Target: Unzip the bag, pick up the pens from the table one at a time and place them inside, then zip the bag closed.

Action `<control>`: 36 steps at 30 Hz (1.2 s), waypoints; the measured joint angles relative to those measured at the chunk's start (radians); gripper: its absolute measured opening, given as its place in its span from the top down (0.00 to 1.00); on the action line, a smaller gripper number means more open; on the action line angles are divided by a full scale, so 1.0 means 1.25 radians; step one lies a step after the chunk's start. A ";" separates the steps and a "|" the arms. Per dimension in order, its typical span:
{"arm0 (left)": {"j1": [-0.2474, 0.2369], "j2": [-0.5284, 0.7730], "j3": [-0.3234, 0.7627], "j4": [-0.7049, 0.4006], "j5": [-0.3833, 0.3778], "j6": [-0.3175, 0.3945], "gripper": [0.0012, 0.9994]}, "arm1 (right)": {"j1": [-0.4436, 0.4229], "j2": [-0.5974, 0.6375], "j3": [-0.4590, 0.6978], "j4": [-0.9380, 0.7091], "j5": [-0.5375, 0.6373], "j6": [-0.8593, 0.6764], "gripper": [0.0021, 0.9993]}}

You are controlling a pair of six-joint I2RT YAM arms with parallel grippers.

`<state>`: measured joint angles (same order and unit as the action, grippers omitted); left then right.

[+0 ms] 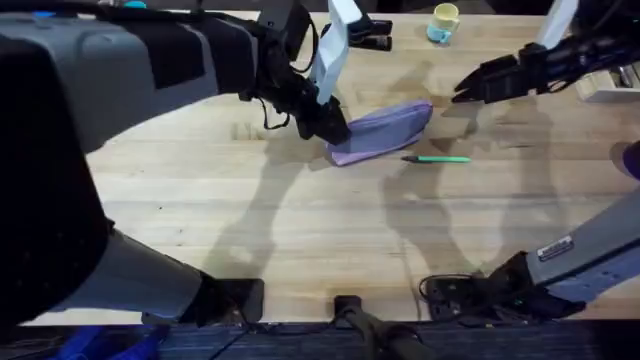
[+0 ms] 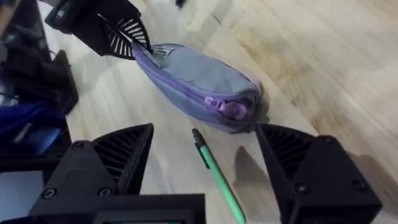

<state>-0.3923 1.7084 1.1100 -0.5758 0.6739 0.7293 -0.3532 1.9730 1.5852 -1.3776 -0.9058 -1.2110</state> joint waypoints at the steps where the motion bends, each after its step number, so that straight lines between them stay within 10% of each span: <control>1: 0.000 0.000 0.000 0.000 0.000 0.000 0.96 | 0.004 0.008 0.000 0.000 0.000 0.000 0.00; 25: 0.000 0.000 0.000 0.000 0.000 0.000 0.96 | 0.083 0.151 0.000 0.044 -0.074 0.002 0.01; 36: 0.000 0.000 0.000 0.000 0.000 0.000 0.96 | 0.085 0.151 0.001 0.045 -0.071 0.012 0.20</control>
<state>-0.3923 1.7084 1.1102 -0.5762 0.6739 0.7292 -0.2470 2.1620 1.5860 -1.3209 -0.9951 -1.1965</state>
